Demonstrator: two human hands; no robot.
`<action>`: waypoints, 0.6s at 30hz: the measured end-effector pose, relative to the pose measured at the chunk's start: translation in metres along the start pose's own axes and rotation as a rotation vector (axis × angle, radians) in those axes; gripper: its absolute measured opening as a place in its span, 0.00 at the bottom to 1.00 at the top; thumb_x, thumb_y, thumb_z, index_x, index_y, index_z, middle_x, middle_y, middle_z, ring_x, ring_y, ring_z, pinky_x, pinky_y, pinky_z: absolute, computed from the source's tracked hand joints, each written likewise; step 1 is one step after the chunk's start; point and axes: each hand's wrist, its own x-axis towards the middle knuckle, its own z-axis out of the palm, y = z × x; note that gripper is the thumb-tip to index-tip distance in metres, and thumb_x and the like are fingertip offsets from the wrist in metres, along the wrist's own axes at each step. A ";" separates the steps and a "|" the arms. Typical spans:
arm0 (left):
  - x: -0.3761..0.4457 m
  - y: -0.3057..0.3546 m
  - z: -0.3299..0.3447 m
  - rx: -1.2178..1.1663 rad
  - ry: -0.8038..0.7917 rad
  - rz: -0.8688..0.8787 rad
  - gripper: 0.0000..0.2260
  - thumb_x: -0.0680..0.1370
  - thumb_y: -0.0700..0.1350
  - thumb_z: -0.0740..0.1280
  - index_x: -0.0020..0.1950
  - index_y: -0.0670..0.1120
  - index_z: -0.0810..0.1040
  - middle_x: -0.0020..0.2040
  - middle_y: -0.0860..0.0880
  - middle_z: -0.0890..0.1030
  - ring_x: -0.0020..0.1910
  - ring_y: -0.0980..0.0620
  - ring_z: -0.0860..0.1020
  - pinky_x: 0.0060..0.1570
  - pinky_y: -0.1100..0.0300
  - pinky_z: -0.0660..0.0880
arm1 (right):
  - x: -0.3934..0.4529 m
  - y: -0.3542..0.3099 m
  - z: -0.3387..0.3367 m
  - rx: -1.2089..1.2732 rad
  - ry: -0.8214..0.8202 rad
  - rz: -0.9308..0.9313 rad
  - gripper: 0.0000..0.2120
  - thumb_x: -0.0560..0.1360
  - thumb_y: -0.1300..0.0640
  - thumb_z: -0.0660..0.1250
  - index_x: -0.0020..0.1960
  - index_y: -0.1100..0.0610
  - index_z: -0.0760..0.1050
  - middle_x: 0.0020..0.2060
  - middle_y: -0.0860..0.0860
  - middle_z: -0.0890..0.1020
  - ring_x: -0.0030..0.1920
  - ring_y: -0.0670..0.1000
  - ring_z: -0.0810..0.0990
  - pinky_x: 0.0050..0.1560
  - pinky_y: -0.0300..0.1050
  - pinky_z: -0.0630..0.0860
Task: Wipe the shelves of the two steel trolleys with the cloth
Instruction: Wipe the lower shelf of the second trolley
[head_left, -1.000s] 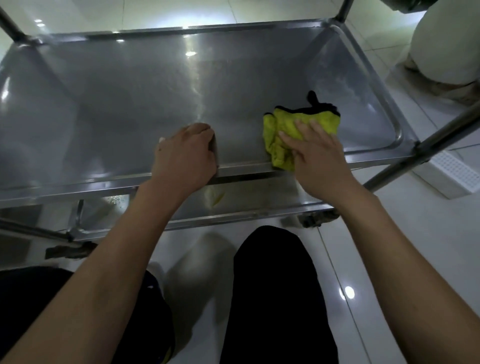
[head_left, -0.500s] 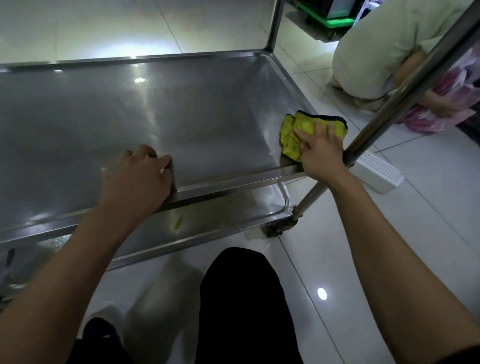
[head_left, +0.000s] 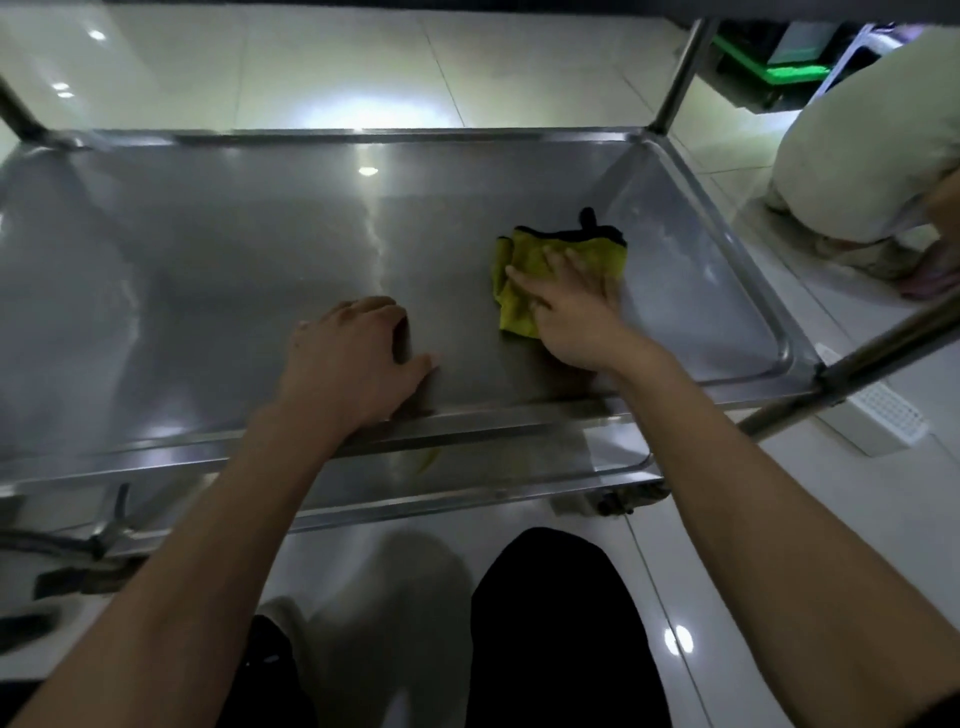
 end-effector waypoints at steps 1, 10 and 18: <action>-0.001 -0.004 0.000 0.003 0.005 -0.003 0.25 0.74 0.68 0.61 0.59 0.50 0.78 0.63 0.51 0.78 0.62 0.44 0.76 0.59 0.43 0.75 | 0.007 -0.015 0.005 0.003 -0.025 -0.042 0.24 0.84 0.52 0.51 0.78 0.35 0.58 0.82 0.49 0.47 0.81 0.53 0.41 0.77 0.62 0.37; -0.010 -0.021 -0.005 -0.020 -0.025 -0.019 0.24 0.76 0.67 0.60 0.66 0.55 0.78 0.70 0.53 0.74 0.66 0.45 0.73 0.60 0.45 0.74 | 0.043 -0.111 0.038 0.011 -0.088 -0.233 0.25 0.83 0.53 0.53 0.76 0.34 0.61 0.82 0.47 0.48 0.81 0.51 0.41 0.76 0.60 0.33; -0.004 0.009 -0.011 0.031 0.007 0.005 0.17 0.75 0.56 0.67 0.59 0.49 0.80 0.63 0.48 0.77 0.62 0.42 0.73 0.57 0.44 0.75 | 0.039 -0.066 0.020 -0.021 -0.093 -0.225 0.22 0.86 0.51 0.51 0.78 0.35 0.58 0.82 0.47 0.48 0.81 0.51 0.42 0.78 0.59 0.38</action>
